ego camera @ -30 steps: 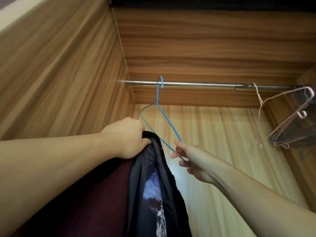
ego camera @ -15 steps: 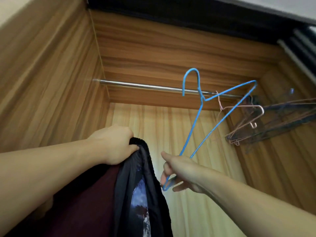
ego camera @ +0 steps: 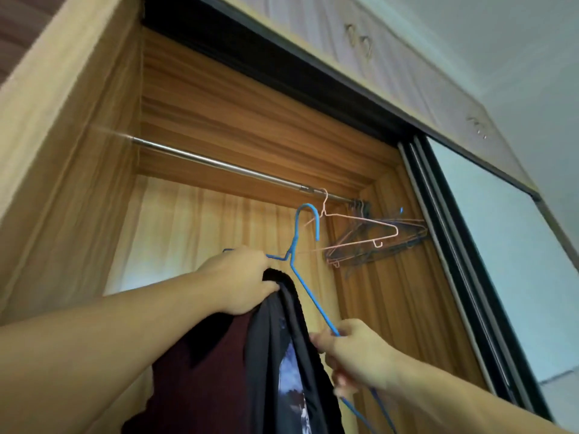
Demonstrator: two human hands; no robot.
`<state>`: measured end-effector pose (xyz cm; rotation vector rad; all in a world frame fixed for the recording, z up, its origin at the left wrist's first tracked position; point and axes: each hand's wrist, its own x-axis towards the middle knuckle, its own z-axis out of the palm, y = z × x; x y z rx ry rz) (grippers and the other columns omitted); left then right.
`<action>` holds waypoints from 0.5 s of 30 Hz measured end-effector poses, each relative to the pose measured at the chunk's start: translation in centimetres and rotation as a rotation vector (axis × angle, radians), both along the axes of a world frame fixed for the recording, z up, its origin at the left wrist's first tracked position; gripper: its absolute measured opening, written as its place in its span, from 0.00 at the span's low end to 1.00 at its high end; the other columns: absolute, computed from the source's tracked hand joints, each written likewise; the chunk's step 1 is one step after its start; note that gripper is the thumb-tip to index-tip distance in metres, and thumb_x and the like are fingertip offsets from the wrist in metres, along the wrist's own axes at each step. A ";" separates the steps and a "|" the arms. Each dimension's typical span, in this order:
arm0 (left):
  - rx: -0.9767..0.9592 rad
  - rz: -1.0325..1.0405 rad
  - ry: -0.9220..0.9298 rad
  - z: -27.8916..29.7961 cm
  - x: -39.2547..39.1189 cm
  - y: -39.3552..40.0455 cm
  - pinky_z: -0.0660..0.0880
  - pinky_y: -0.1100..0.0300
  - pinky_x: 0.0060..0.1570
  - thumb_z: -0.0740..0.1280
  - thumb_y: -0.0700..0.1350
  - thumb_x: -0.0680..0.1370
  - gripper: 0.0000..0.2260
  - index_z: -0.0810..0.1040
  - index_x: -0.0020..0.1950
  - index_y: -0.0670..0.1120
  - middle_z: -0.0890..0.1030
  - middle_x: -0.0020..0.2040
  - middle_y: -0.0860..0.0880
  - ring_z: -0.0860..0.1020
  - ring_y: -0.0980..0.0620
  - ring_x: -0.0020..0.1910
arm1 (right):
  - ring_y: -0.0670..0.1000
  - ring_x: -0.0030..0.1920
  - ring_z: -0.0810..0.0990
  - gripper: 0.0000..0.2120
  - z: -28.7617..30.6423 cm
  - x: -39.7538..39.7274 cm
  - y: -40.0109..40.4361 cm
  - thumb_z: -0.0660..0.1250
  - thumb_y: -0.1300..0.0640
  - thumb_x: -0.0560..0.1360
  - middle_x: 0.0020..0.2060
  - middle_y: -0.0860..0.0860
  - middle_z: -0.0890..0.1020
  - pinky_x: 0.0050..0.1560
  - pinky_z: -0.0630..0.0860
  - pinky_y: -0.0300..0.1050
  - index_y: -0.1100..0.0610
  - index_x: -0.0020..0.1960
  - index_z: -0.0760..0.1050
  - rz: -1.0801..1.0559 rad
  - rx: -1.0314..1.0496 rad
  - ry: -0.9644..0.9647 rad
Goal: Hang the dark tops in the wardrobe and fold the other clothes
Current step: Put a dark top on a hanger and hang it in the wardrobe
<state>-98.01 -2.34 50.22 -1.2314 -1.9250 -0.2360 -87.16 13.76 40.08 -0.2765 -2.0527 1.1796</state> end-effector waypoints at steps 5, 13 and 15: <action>-0.003 -0.050 -0.086 -4.0 3.0 -0.1 0.74 0.57 0.41 0.62 0.58 0.79 0.14 0.71 0.38 0.51 0.78 0.41 0.52 0.78 0.51 0.41 | 0.46 0.21 0.59 0.04 1.0 5.3 -2.5 0.65 0.58 0.75 0.25 0.48 0.66 0.22 0.53 0.36 0.56 0.44 0.70 0.098 -0.112 0.000; -0.095 -0.124 -0.153 -7.8 13.5 1.7 0.76 0.52 0.43 0.64 0.54 0.79 0.13 0.73 0.39 0.48 0.77 0.39 0.51 0.77 0.49 0.42 | 0.46 0.21 0.62 0.09 -3.3 15.1 -2.2 0.69 0.52 0.73 0.27 0.48 0.68 0.21 0.54 0.36 0.55 0.42 0.71 0.035 0.054 -0.100; -0.115 -0.185 -0.137 -8.3 17.9 3.1 0.75 0.53 0.43 0.64 0.53 0.78 0.13 0.72 0.36 0.52 0.74 0.36 0.54 0.77 0.49 0.42 | 0.42 0.20 0.71 0.10 -4.5 19.2 -0.7 0.72 0.51 0.72 0.25 0.44 0.74 0.19 0.62 0.33 0.55 0.39 0.75 -0.040 0.117 -0.068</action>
